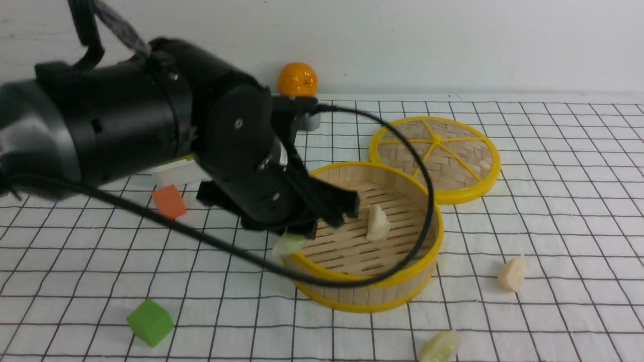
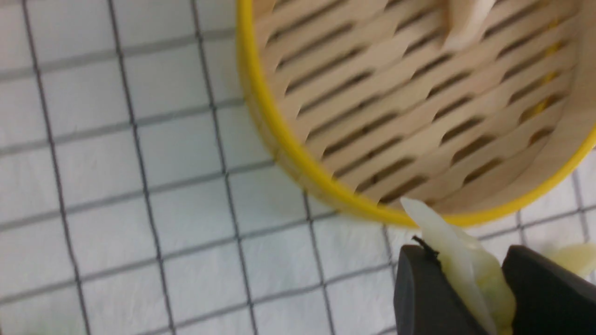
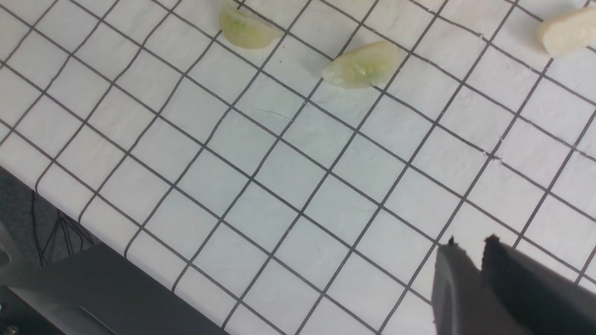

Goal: Put the dumplings into the steamer on the table with the white tablecloth.
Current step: 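Place the dumpling into the bamboo steamer basket with the left gripper, then reach for and grasp a dumpling on the table with the left gripper, then place the dumpling into the bamboo steamer basket with the left gripper, then reach for and grasp a dumpling lying on the table beside the steamer, then place the dumpling in the bamboo steamer basket with the right gripper, then reach for and grasp a dumpling lying on the table beside the steamer, then place the dumpling in the bamboo steamer basket with the right gripper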

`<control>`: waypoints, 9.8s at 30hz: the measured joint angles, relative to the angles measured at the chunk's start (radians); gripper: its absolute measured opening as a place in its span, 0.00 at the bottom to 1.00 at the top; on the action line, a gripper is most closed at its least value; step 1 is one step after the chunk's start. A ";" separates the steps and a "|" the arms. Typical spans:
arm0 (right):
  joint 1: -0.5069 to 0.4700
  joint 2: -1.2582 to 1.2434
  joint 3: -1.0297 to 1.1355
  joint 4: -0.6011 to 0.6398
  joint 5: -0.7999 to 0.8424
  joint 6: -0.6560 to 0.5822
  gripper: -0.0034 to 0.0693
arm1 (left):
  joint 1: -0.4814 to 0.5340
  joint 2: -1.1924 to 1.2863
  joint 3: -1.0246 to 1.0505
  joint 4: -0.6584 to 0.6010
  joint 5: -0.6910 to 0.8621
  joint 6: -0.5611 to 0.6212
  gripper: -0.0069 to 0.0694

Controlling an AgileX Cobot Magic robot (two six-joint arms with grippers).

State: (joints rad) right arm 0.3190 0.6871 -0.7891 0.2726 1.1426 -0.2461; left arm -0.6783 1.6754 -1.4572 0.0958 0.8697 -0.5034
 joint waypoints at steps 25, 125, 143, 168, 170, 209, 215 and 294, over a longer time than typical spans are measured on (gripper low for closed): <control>0.000 0.000 0.000 0.002 0.026 0.000 0.19 | 0.001 0.603 -0.532 0.141 0.108 -0.061 0.47; 0.000 0.000 0.009 -0.014 0.000 -0.001 0.31 | 0.179 0.551 -0.472 -0.121 0.121 0.304 0.48; 0.027 0.209 -0.100 0.020 0.044 0.002 0.32 | 0.179 0.149 -0.573 -0.082 0.369 0.320 0.47; 0.328 0.834 -0.251 -0.178 -0.210 0.398 0.55 | 0.179 -0.853 0.600 -0.143 0.230 0.327 0.07; 0.328 0.876 -0.251 -0.203 -0.280 0.493 0.72 | 0.179 -0.902 0.616 -0.143 0.223 0.327 0.07; 0.328 0.894 -0.416 -0.294 -0.264 0.521 0.45 | 0.179 -0.953 0.638 -0.113 0.218 0.331 0.07; 0.328 1.014 -0.609 -0.333 -0.241 0.486 0.45 | 0.179 -0.953 0.638 -0.113 0.203 0.331 0.07; 0.011 1.150 -0.727 -0.141 -0.214 0.272 0.39 | 0.179 -0.953 0.638 -0.079 0.203 0.331 0.14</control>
State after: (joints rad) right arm 0.3303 1.8367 -1.5158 0.1321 0.9290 0.0263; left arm -0.4994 0.7227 -0.8189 0.0167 1.0725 -0.1725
